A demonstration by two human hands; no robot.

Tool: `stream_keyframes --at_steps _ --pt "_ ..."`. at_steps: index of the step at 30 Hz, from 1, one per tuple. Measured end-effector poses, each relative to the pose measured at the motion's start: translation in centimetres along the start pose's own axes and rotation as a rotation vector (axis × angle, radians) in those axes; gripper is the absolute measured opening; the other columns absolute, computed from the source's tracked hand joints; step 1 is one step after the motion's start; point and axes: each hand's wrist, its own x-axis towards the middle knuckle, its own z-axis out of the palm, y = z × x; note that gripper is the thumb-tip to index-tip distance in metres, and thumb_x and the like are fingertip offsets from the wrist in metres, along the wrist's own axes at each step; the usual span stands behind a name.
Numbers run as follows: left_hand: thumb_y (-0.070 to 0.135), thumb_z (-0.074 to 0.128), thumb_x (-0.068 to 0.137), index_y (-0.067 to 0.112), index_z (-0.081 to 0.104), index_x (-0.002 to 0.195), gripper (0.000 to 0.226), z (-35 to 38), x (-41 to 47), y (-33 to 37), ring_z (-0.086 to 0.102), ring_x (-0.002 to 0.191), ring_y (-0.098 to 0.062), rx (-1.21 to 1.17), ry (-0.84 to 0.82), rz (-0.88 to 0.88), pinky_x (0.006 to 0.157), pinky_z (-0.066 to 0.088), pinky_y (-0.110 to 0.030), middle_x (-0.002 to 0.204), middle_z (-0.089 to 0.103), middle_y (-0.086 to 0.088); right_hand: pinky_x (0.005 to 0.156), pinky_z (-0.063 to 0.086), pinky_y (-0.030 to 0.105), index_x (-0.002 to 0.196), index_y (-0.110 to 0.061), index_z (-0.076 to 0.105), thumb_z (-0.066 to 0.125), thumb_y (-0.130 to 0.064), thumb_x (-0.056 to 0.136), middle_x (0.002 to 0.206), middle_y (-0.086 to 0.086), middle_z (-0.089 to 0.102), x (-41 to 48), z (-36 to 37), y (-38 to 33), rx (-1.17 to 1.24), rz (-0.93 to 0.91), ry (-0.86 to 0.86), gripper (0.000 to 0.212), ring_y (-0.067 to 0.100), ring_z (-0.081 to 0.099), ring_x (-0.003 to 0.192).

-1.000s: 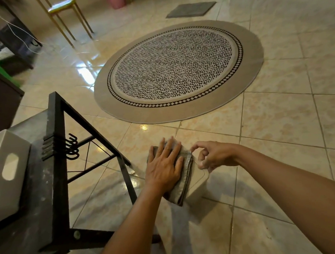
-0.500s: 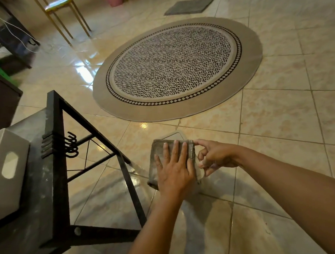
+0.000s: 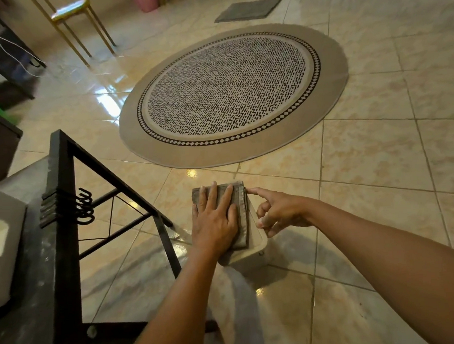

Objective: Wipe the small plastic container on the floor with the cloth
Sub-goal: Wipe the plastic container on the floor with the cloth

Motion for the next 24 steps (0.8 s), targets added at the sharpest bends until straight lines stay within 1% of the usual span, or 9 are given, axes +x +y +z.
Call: stream_keyframes --at_steps 5,8,10,13,15,17,19,21,24 --pt "0.05 0.019 0.104 0.04 0.0 0.158 0.058 0.5 0.0 1.7 -0.022 0.151 -0.021 -0.048 0.06 -0.119 0.123 -0.008 -0.049 0.167 -0.011 0.003 0.059 0.058 0.033 0.155 -0.04 0.017 0.063 0.014 0.085 0.074 0.006 0.053 0.0 0.4 -0.5 -0.043 -0.029 0.044 0.1 0.016 0.061 0.066" --pt "0.048 0.016 0.103 0.031 0.001 0.159 0.061 1.7 -1.7 2.1 -0.021 0.151 -0.027 -0.091 0.085 -0.209 0.123 -0.008 -0.049 0.168 -0.01 -0.004 0.059 0.059 0.033 0.153 -0.043 0.017 0.062 0.015 0.084 0.077 0.008 0.053 -0.2 0.6 -0.4 -0.06 -0.028 0.068 0.101 0.016 0.062 0.065" --pt "0.045 0.017 0.103 0.025 0.014 0.16 0.061 2.6 -3.3 2.5 -0.007 0.153 -0.036 -0.045 0.133 -0.183 0.124 -0.002 -0.051 0.168 0.003 -0.012 0.06 0.059 0.034 0.153 -0.045 0.016 0.061 0.014 0.085 0.078 0.009 0.054 -0.3 0.6 -0.4 -0.048 -0.013 0.061 0.1 0.016 0.062 0.065" --pt "0.045 0.017 0.102 0.022 0.025 0.158 0.061 2.9 -4.4 2.8 0.007 0.153 -0.036 0.002 0.169 -0.141 0.123 0.008 -0.054 0.166 0.016 -0.013 0.068 0.06 0.037 0.153 -0.04 0.019 0.06 0.008 0.089 0.086 0.011 0.059 0.2 0.5 -0.7 -0.109 -0.029 0.09 0.09 0.018 0.065 0.074" --pt "0.047 0.016 0.102 0.023 0.022 0.158 0.062 2.7 -4.7 2.8 0.003 0.153 -0.036 0.012 0.17 -0.139 0.123 0.007 -0.055 0.167 0.013 -0.011 0.071 0.058 0.035 0.155 -0.034 0.022 0.06 0.007 0.088 0.087 0.008 0.056 0.6 0.6 -1.0 -0.161 -0.063 0.138 0.086 0.016 0.062 0.074" --pt "0.05 0.009 0.099 0.028 0.009 0.16 0.065 2.3 -4.7 3.3 -0.015 0.153 -0.031 0.03 0.126 -0.106 0.123 -0.004 -0.053 0.168 -0.004 -0.004 0.064 0.056 0.032 0.155 -0.03 0.023 0.056 0.012 0.087 0.08 0.006 0.053 0.9 0.5 -1.0 -0.142 -0.065 0.151 0.087 0.015 0.057 0.068" --pt "0.05 0.007 0.1 0.034 0.0 0.159 0.061 1.9 -3.4 3.9 -0.024 0.15 -0.026 0.042 0.094 -0.053 0.121 -0.012 -0.051 0.165 -0.013 0.004 0.06 0.055 0.031 0.154 -0.03 0.024 0.051 0.017 0.086 0.078 0.007 0.051 1.0 0.4 -0.9 -0.117 -0.063 0.145 0.088 0.016 0.056 0.066" --pt "0.047 0.01 0.103 0.036 -0.004 0.158 0.057 1.4 -1.0 3.8 -0.024 0.15 -0.024 0.072 0.054 -0.033 0.122 -0.011 -0.053 0.166 -0.015 0.005 0.06 0.056 0.032 0.154 -0.032 0.024 0.05 0.017 0.087 0.082 0.01 0.052 1.0 0.4 -1.0 -0.105 -0.06 0.149 0.087 0.018 0.056 0.068" --pt "0.044 0.011 0.105 0.032 -0.005 0.159 0.058 0.4 1.3 2.5 -0.024 0.15 -0.023 0.059 0.015 -0.12 0.122 -0.006 -0.055 0.166 -0.015 0.003 0.066 0.06 0.036 0.153 -0.037 0.025 0.056 0.012 0.089 0.085 0.009 0.055 0.9 0.5 -1.1 -0.112 -0.047 0.163 0.086 0.02 0.059 0.074"
